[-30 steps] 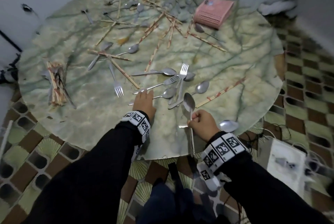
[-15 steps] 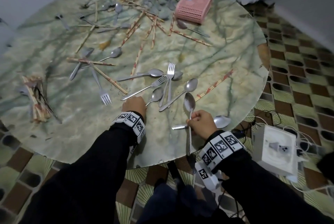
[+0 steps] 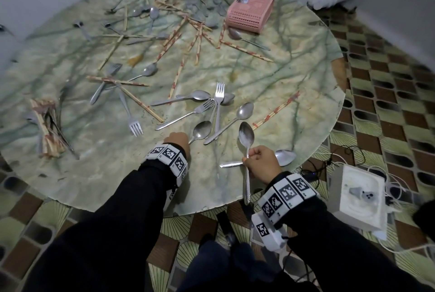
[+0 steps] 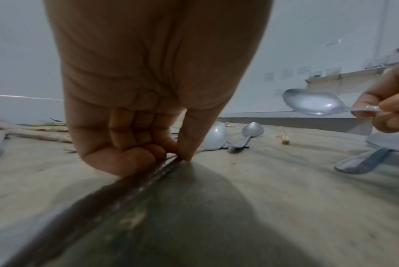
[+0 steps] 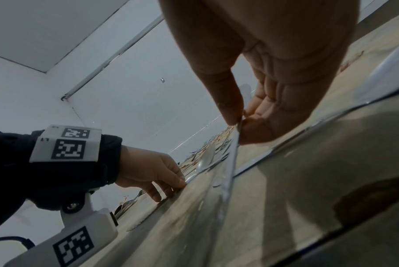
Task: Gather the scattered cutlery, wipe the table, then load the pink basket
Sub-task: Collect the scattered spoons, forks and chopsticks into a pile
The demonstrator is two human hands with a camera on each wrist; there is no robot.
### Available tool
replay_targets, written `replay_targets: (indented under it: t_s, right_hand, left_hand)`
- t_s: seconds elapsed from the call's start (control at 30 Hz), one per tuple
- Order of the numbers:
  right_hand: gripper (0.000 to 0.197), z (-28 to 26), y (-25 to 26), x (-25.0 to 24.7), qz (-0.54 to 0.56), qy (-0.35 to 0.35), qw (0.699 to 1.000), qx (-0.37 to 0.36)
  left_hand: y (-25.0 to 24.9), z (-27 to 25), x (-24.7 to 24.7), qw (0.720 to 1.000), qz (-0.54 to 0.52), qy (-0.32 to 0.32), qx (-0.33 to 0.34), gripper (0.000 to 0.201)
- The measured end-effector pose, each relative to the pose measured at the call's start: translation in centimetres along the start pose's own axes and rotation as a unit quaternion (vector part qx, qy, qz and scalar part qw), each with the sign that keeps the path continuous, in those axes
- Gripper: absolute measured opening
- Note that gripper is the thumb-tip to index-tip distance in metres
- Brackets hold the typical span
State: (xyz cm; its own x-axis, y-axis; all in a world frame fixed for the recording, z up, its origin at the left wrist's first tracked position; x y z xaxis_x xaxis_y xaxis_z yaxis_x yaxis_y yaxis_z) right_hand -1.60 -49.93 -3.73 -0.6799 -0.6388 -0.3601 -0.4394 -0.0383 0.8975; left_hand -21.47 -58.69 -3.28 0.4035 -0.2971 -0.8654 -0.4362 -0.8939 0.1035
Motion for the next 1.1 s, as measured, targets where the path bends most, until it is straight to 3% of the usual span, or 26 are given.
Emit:
replay_targets:
  t_s: [0.2, 0.37, 0.43, 0.5, 0.57, 0.6, 0.77, 1.1]
  right_hand:
    - [0.024, -0.9, -0.2, -0.4, 0.032, 0.002, 0.999, 0.021]
    - [0.023, -1.7, -0.9, -1.1, 0.004, -0.016, 0.998, 0.056]
    - [0.018, -1.8, -1.1, -1.6, -0.027, -0.022, 0.998, 0.060]
    - [0.007, -1.9, -1.1, -1.9, -0.063, -0.013, 0.996, 0.054]
    - [0.010, -2.1, -0.9, -2.1, -0.107, -0.012, 0.993, 0.040]
    - [0.013, -2.1, -0.8, -2.2, -0.130, -0.015, 0.991, 0.036]
    - [0.025, -1.9, -0.1, -1.8, -0.195, -0.035, 0.979, 0.040]
    - [0.027, 0.5, 1.8, -2.2, -0.228, -0.076, 0.969, 0.052]
  left_hand:
    - [0.5, -0.7, 0.2, 0.997, -0.074, 0.005, -0.004, 0.025]
    - [1.2, -1.0, 0.2, 0.977, -0.211, -0.004, -0.007, 0.024]
    - [0.9, -1.5, 0.2, 0.955, -0.294, -0.013, 0.018, 0.016]
    - [0.3, -2.0, 0.3, 0.911, -0.409, 0.006, 0.042, 0.013]
    - [-0.5, -2.3, 0.3, 0.863, -0.500, 0.041, 0.057, 0.020]
    - [-0.9, -2.4, 0.2, 0.854, -0.514, 0.048, 0.065, 0.022]
    - [-3.0, -2.4, 0.1, 0.880, -0.458, 0.027, 0.120, 0.003]
    - [-6.2, -1.2, -0.6, 0.923, -0.359, -0.004, 0.137, 0.012]
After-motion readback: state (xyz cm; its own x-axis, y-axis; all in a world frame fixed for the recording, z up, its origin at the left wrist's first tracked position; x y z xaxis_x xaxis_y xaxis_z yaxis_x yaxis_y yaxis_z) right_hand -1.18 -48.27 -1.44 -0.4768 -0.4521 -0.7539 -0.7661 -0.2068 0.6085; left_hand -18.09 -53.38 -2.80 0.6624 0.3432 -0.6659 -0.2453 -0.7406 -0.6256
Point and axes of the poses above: each hand's wrist, its own z-axis towards the middle knuckle, its own x-axis out of the palm, y = z × x, the point moved 3 cm from there along z, towards the middle knuckle, and after that the axes turned 15 degrees about -x, right-handed, at the moved point
